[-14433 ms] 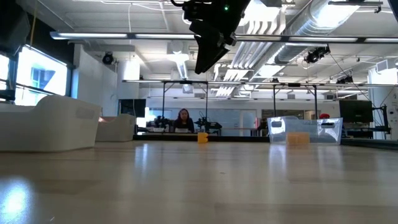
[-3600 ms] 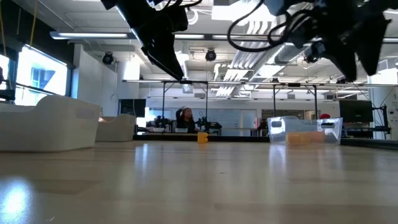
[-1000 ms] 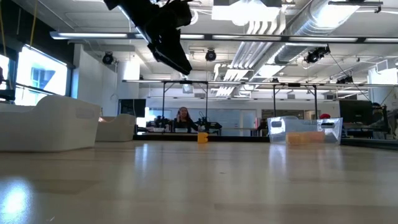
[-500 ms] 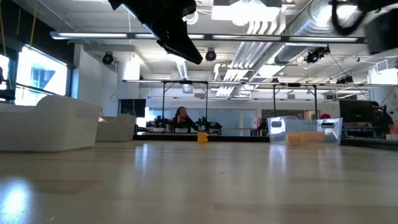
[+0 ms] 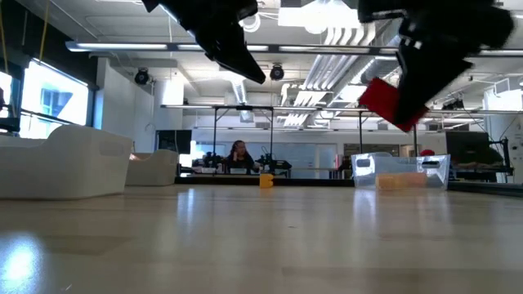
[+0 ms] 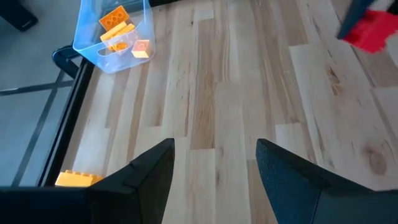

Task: Sort & place blocks by color
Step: Put the red game piece into the white bin

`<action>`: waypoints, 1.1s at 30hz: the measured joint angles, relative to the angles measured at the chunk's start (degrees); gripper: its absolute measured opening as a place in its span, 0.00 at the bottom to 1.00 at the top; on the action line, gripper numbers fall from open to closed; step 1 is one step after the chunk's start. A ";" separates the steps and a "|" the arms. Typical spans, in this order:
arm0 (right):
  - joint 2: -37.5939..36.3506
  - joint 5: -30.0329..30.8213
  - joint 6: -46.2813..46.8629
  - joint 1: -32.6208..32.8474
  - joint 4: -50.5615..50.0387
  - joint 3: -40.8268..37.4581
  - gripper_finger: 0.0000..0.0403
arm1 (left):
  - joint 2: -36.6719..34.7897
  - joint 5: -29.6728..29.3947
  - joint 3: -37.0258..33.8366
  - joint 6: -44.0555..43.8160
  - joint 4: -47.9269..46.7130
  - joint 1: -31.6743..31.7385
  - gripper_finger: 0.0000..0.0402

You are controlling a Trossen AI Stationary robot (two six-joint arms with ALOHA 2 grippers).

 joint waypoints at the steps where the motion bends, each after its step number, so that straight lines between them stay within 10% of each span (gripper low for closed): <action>1: -1.17 0.87 -1.23 -0.82 -0.16 0.02 0.18 | 0.00 0.00 0.00 0.00 0.01 -0.06 0.53; 33: -17.61 0.48 -58.04 -23.14 17.32 0.02 0.18 | 0.00 6.30 0.00 -1.53 15.74 -0.08 0.53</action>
